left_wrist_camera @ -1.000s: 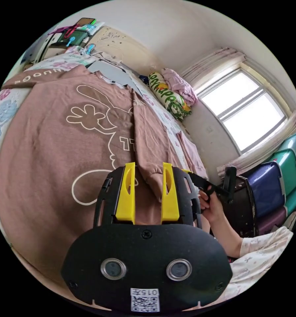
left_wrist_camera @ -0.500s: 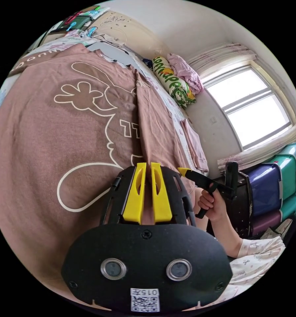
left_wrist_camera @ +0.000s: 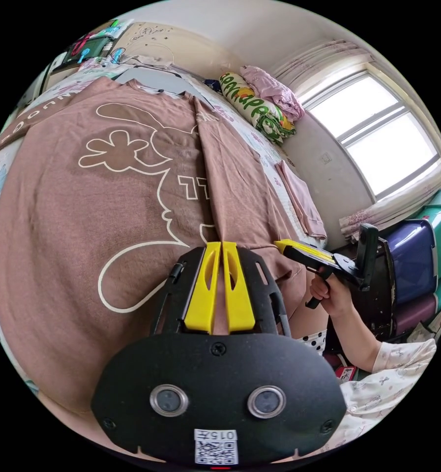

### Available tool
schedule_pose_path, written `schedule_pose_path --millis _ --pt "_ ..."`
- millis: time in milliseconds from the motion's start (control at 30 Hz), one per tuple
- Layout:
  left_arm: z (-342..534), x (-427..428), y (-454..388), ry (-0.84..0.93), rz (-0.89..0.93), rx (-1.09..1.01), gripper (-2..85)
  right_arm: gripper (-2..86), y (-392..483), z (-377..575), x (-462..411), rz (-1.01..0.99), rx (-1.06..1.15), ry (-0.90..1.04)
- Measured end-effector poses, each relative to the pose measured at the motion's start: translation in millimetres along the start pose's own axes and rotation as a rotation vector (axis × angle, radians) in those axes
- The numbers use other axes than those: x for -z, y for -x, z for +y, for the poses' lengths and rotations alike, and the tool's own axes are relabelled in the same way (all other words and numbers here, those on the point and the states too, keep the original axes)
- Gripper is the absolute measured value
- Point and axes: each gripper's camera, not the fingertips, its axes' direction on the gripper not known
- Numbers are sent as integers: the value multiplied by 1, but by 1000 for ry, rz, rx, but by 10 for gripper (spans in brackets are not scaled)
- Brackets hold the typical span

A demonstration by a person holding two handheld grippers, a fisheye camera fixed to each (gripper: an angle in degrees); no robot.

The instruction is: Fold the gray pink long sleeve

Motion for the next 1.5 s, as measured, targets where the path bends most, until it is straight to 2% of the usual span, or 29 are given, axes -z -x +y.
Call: schedule_pose_path --millis 133,267,433,1033,1233,1333,1400,1500 --pt "10 -2 2 -14 0 0 -6 5 -10 10 -33 33 39 9" --pt "29 -2 10 -66 21 -7 -6 4 -1 24 -67 160 159 3" --pt "39 -4 18 -67 30 -2 -5 4 -1 42 -101 257 200 -43" --pt "85 -8 67 -75 123 42 -4 19 -70 45 -150 162 172 -59" --pt "103 -8 81 -77 144 49 -6 32 -92 34 -135 88 87 -61" --pt "114 -6 84 -86 129 45 -6 7 -85 30 -118 182 77 -135" --pt "120 -5 86 -88 130 46 -6 -1 -78 23 -108 237 87 -169" --pt "130 -4 97 -90 165 72 -6 -6 -59 7 -96 163 192 -213"
